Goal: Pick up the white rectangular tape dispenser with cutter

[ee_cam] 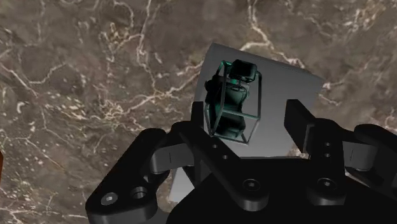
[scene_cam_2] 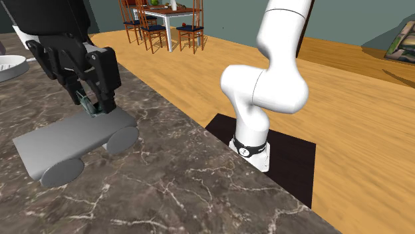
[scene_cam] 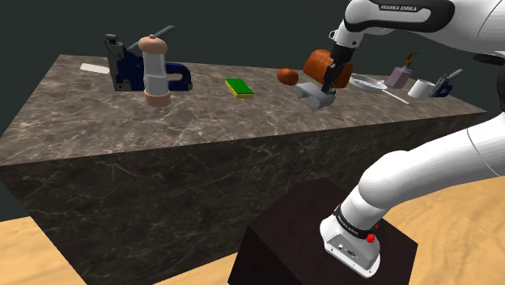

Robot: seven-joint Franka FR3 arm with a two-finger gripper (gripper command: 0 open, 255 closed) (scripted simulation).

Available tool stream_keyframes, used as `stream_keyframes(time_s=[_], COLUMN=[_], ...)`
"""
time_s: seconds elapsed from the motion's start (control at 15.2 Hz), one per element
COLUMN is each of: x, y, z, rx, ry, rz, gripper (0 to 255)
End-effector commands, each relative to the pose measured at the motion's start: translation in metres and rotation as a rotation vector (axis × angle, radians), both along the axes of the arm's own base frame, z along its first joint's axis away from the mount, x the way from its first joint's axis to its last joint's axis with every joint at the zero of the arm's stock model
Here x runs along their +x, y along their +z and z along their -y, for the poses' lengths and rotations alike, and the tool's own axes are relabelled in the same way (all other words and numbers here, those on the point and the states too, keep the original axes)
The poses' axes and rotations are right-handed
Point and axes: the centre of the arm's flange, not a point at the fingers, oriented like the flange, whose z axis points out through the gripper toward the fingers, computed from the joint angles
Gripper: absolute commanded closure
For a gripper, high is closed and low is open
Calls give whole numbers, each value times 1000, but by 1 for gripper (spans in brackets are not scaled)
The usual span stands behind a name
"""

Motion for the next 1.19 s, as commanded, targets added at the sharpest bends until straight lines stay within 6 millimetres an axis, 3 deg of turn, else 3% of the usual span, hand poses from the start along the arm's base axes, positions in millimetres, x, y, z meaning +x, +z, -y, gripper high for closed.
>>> stream_keyframes(time_s=[0.0, 0.53, 1.12], x=[0, 0, 0], y=[-1, -1, 46], z=[0, -1, -1], rx=[1, 1, 1], ry=[1, 1, 1], rz=[-1, -1, -1], gripper=[255, 255, 255])
